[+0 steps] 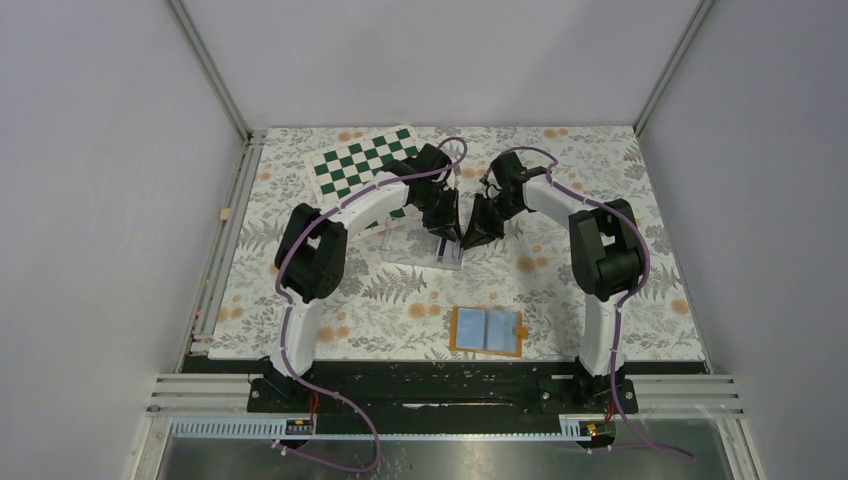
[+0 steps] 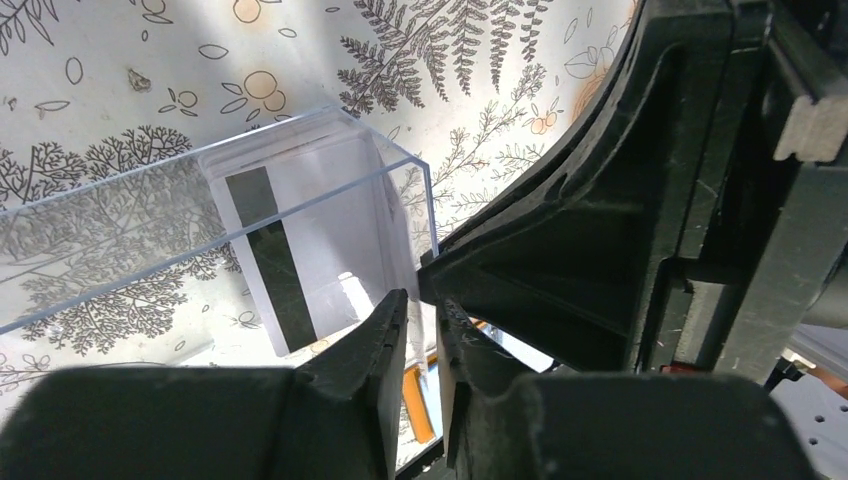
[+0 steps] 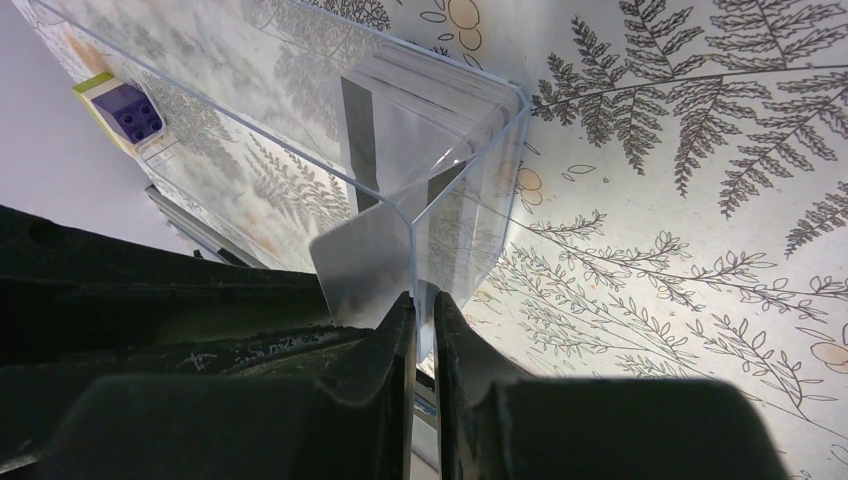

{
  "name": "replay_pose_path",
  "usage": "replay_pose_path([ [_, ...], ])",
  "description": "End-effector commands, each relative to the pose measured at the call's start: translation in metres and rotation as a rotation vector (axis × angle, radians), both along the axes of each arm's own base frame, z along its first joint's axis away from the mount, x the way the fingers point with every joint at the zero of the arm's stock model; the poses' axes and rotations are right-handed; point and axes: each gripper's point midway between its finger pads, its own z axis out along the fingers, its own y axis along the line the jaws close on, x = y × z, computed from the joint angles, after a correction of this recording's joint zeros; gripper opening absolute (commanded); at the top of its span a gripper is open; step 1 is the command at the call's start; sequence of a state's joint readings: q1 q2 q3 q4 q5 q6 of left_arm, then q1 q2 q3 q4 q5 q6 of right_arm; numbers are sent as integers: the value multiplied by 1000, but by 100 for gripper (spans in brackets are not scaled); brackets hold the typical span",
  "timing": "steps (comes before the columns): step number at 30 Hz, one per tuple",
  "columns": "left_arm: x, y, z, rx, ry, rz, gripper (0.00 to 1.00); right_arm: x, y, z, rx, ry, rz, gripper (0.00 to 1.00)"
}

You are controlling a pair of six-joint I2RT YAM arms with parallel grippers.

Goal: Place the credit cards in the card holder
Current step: Pick up the credit card from the storage box.

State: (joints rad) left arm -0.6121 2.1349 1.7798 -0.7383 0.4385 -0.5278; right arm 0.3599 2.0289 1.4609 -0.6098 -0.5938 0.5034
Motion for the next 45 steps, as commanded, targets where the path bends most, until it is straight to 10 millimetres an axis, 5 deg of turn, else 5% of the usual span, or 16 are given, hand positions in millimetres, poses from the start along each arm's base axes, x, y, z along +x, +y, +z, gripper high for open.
replay_pose_path([
  [1,8,4,2,5,-30,4,13,-4,6,1,19,2,25,4],
  [5,10,10,-2,15,-21,20,0,-3,5,5,22,-12,26,5],
  [10,13,14,6,-34,-27,51,0,-2,7,21,43,-51,30,12],
  [19,24,29,65,-193,-138,145,0,1,5,83,85,-222,40,59],
  [25,12,46,99,-242,-197,178,0,-10,3,122,124,-305,55,74],
  [30,-15,51,124,-348,-201,186,0,-35,-1,146,180,-340,87,77],
  [37,-73,53,151,-626,-131,190,0,-98,-2,157,377,-318,105,72],
  [45,-129,64,153,-814,-61,164,0,-130,11,178,743,-278,37,59],
])
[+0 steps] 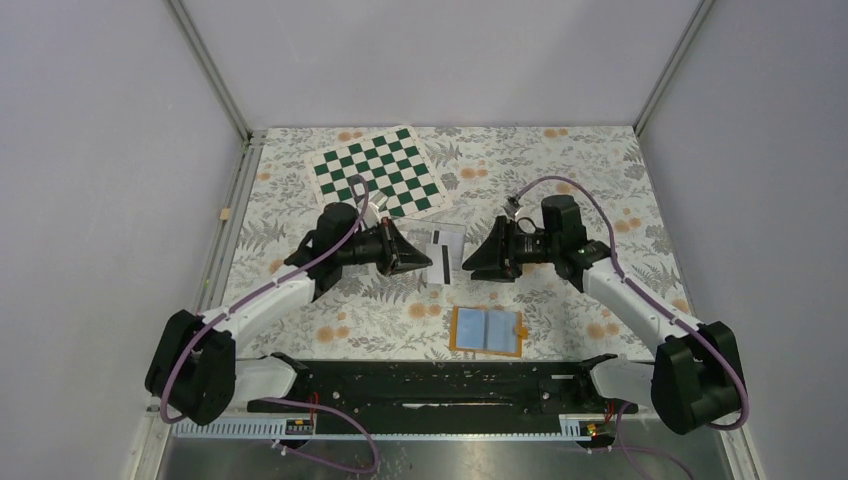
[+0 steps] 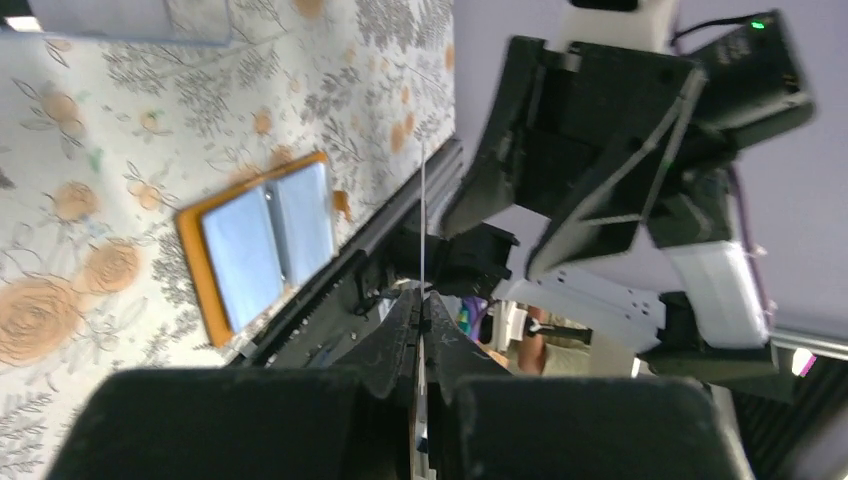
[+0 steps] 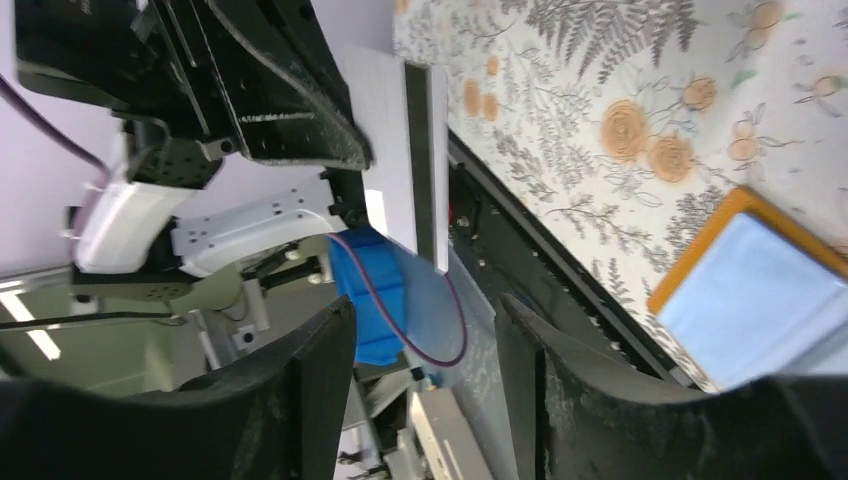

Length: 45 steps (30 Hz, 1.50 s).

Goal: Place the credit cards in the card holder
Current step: Pick up the credit card from the storage box, then insert the credit card into the card holder.

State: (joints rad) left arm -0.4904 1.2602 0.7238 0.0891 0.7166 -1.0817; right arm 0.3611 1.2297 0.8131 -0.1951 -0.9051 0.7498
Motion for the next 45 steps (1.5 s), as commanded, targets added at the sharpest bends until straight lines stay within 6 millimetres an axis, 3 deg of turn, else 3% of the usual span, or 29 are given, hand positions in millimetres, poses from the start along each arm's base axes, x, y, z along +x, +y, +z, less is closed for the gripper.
replay_pose_path([
  [1,-22,-5,51,-189,-100,-60,0,-5,17,49,294,-42,44,58],
  [10,-46,-21,50,-204,-89,-121,0,-4,22,55,365,-14,58,50],
  [16,-43,-26,50,-211,-86,-107,0,-10,23,52,365,13,74,32],
  [28,-38,-30,49,-215,-76,-103,0,-27,26,40,327,27,99,30],
  [33,-38,-32,44,-209,-65,-111,1,-24,26,38,318,24,93,3],
  [35,-37,-31,37,-191,-48,-107,12,-25,26,30,291,35,92,0],
  [37,-35,-28,23,-132,-25,-81,34,-27,23,17,238,43,90,0],
  [39,-34,-22,5,-42,-12,-57,48,-26,17,-3,145,36,55,0],
  [41,-35,-12,-15,62,2,-30,57,-28,5,-26,17,24,20,0],
  [45,-38,4,-50,221,43,1,60,-30,-20,-62,-148,17,-40,0],
])
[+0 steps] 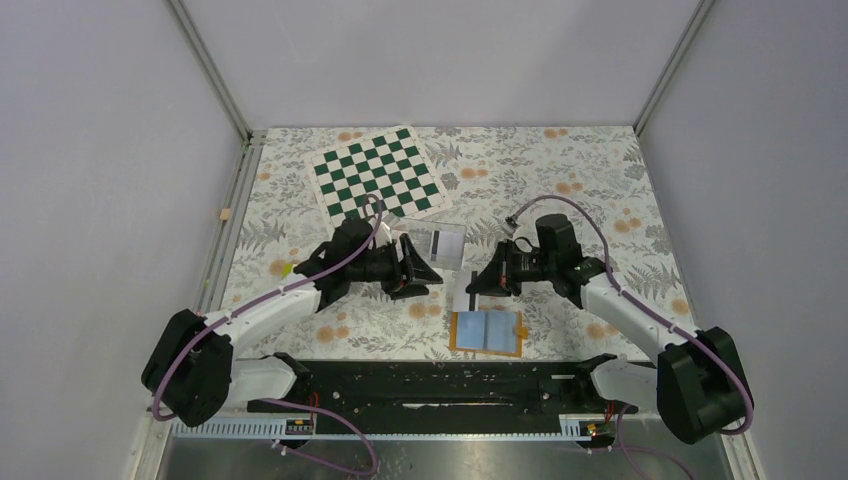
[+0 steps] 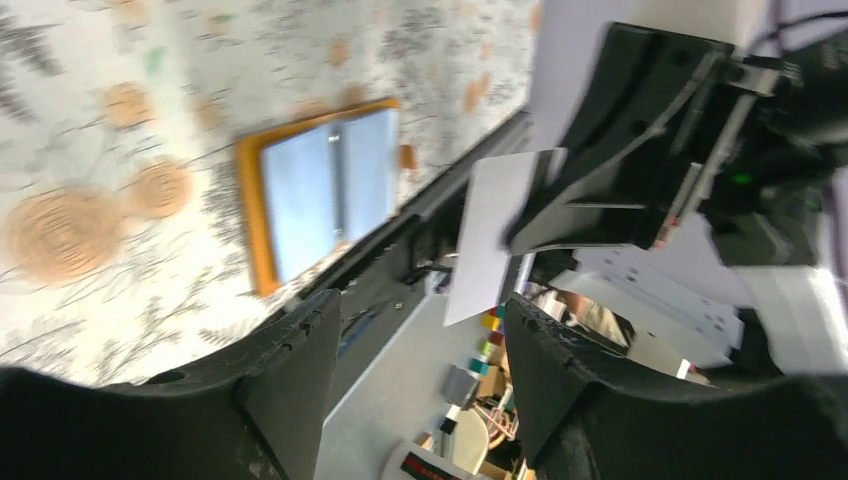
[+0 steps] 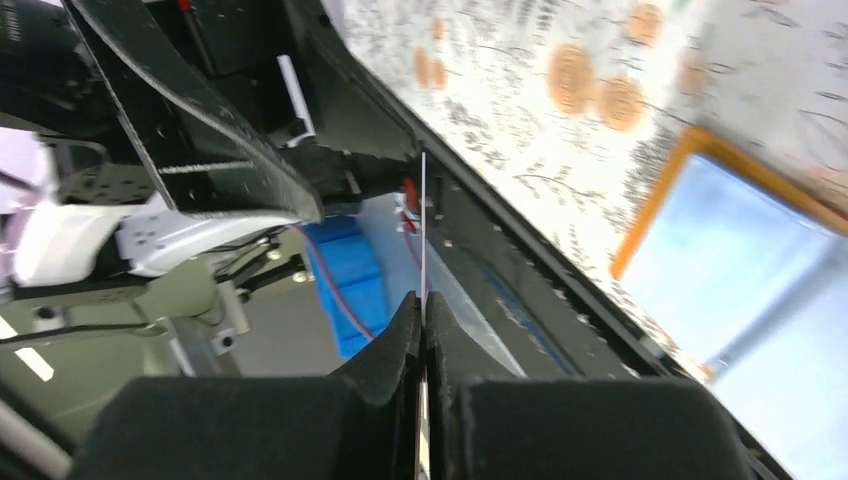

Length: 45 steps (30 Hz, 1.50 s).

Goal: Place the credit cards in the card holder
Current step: Insert the credit card into the card holder.

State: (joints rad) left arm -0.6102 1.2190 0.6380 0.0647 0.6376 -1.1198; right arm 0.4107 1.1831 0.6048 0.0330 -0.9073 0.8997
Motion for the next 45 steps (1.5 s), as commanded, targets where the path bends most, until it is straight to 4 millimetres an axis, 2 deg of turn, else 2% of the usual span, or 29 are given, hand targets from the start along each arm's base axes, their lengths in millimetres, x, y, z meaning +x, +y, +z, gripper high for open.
replay_pose_path([
  [1,1,18,-29,193,-24,27,60,-4,-32,-37,-212,-51,-44,0],
  [4,-3,17,-50,271,7,8,59,-2,-48,-56,-282,-51,-87,0],
  [8,-9,6,-73,335,38,-33,55,-4,-65,-77,-366,-52,-119,0],
  [14,-18,-20,-100,361,89,-97,44,-2,-80,-97,-449,-59,-148,0],
  [17,-20,-26,-110,370,111,-101,37,-1,-83,-104,-474,-62,-145,0],
  [20,-21,-29,-121,395,128,-108,31,-1,-85,-109,-482,-62,-149,0],
  [23,-22,-28,-129,425,133,-106,31,2,-85,-115,-482,-70,-159,0],
  [31,-22,-23,-146,476,159,-99,26,8,-70,-119,-397,-45,-154,0],
  [38,-24,-21,-159,502,180,-98,20,1,-69,-127,-382,-5,-147,0],
  [45,-27,-15,-168,527,201,-92,10,-1,-66,-122,-356,3,-146,0],
])
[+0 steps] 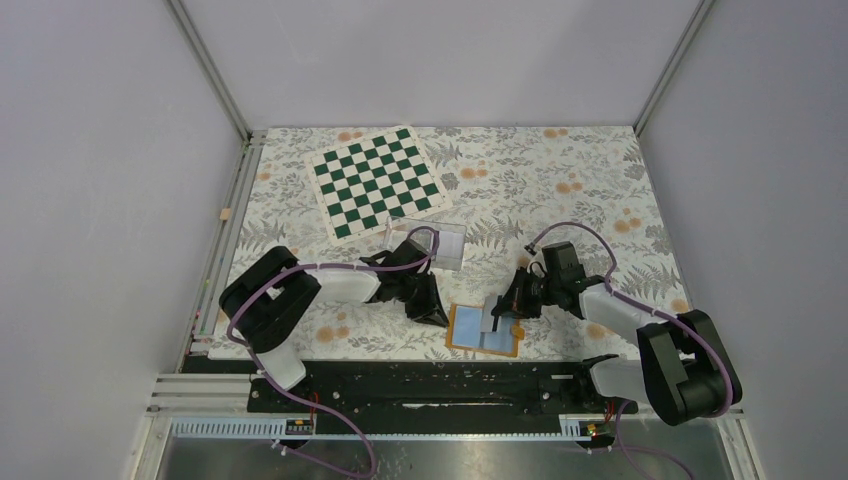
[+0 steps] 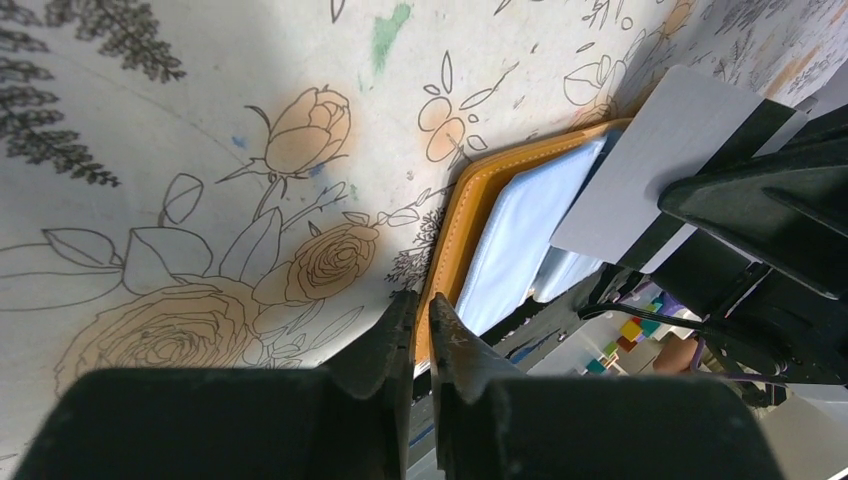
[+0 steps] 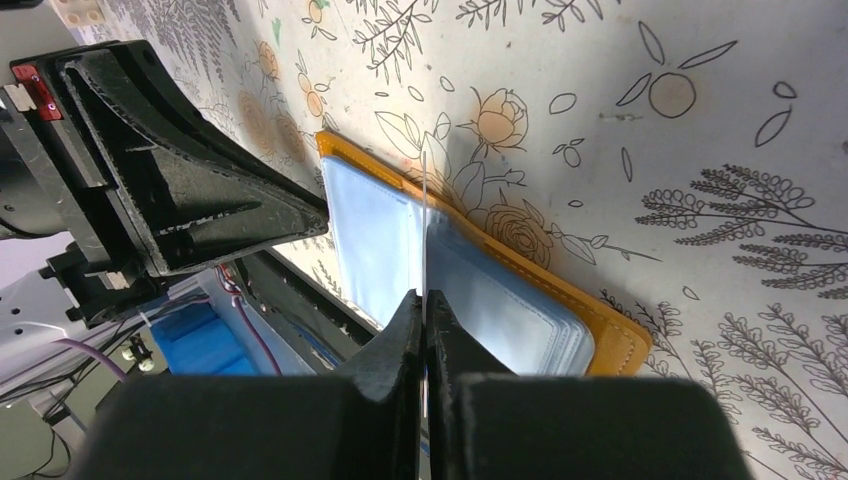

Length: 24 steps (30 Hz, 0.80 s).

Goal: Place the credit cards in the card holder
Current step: Insert the credit card into the card holder.

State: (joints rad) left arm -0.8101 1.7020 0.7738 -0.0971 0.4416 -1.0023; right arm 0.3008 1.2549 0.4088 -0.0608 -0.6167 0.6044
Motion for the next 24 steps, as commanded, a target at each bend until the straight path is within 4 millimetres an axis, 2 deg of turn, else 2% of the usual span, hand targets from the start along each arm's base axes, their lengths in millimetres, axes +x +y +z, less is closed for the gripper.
replay_pose_path([
  [1,2,11,-21,84,-8,24,10,3,3,9,32,-23,3,0],
  [4,0,13,-23,90,-3,32,9,2,3,9,32,-23,1,0],
  [8,-1,14,-22,92,-2,38,9,-4,5,-2,48,19,1,0],
  [20,-5,14,-25,98,15,39,8,-8,14,-6,133,60,-16,0],
  [24,-6,14,-26,97,24,43,4,-10,16,-9,155,76,-18,0],
])
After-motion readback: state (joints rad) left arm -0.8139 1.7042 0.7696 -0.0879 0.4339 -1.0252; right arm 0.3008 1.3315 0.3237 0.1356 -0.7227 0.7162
